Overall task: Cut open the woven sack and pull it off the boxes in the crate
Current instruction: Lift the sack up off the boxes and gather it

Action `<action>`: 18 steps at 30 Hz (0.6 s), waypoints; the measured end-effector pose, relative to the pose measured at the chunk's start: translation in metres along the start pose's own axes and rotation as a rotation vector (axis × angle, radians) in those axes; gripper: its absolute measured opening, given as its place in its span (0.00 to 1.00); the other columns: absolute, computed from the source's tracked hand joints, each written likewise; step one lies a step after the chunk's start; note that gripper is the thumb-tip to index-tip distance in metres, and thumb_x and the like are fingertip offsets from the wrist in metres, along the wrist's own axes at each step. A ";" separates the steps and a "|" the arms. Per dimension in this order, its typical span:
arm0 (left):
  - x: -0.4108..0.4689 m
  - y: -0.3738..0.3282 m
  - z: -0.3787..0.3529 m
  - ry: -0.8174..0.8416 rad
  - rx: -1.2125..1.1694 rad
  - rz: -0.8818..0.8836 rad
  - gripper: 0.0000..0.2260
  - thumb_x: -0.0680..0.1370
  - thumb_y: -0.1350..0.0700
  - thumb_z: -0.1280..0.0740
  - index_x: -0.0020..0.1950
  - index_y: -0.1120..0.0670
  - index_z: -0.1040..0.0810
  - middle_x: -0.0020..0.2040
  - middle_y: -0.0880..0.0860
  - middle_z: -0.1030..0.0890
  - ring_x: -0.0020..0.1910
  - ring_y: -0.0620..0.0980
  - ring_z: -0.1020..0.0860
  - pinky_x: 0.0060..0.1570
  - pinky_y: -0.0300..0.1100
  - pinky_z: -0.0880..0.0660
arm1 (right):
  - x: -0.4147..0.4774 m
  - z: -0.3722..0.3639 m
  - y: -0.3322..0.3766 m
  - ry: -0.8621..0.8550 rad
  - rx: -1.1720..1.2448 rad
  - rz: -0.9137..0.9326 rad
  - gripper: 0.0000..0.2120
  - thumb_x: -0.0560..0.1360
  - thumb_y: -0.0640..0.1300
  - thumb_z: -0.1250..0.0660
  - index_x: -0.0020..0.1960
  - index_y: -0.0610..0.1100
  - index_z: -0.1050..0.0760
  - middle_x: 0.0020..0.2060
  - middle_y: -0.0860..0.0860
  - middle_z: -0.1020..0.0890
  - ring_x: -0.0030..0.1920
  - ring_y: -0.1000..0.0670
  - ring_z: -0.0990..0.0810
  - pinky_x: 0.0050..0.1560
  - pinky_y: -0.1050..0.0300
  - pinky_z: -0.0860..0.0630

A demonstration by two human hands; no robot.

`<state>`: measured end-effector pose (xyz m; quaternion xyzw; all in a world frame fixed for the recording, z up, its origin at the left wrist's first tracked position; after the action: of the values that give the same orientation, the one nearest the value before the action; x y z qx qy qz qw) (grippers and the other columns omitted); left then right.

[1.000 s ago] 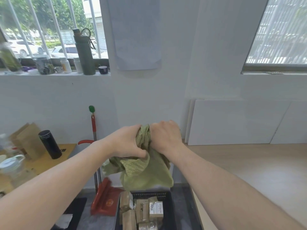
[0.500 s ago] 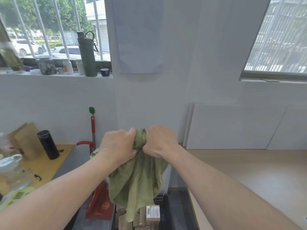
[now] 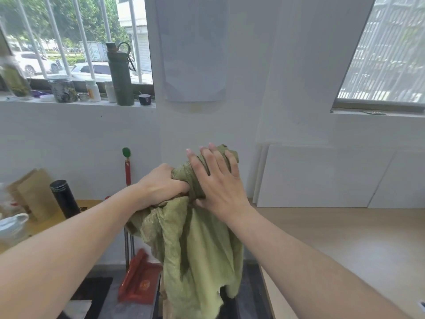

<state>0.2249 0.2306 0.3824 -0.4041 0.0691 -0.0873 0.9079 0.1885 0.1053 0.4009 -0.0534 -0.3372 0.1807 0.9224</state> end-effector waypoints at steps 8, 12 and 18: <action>-0.009 -0.007 -0.026 0.265 -0.098 0.039 0.10 0.72 0.60 0.30 0.36 0.54 0.30 0.30 0.50 0.30 0.32 0.50 0.31 0.31 0.41 0.35 | 0.020 0.006 -0.002 -0.167 -0.033 0.046 0.08 0.66 0.34 0.31 0.40 0.45 0.24 0.35 0.47 0.23 0.39 0.41 0.23 0.52 0.46 0.27; 0.000 -0.012 -0.027 0.228 0.166 -0.115 0.14 0.65 0.49 0.25 0.37 0.55 0.28 0.30 0.50 0.24 0.31 0.52 0.24 0.34 0.46 0.26 | 0.024 -0.006 -0.006 -0.016 -0.082 -0.002 0.12 0.58 0.33 0.29 0.29 0.47 0.29 0.26 0.50 0.25 0.30 0.44 0.25 0.42 0.51 0.30; -0.005 -0.031 -0.021 -0.038 0.865 -0.339 0.40 0.58 0.27 0.24 0.57 0.49 0.34 0.44 0.46 0.23 0.44 0.50 0.23 0.42 0.47 0.25 | 0.021 -0.031 -0.020 0.344 0.042 -0.112 0.05 0.65 0.40 0.34 0.37 0.48 0.29 0.31 0.53 0.23 0.31 0.47 0.27 0.38 0.54 0.36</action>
<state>0.2131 0.1956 0.3918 0.0044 -0.0572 -0.2479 0.9671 0.2294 0.0956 0.3944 -0.0454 -0.1729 0.1241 0.9760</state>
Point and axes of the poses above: each hand's wrist, its own x-axis towards the middle knuckle, its own z-axis out of the back of the hand, y = z × x, the point moved 9 cm from there along x, towards the middle knuckle
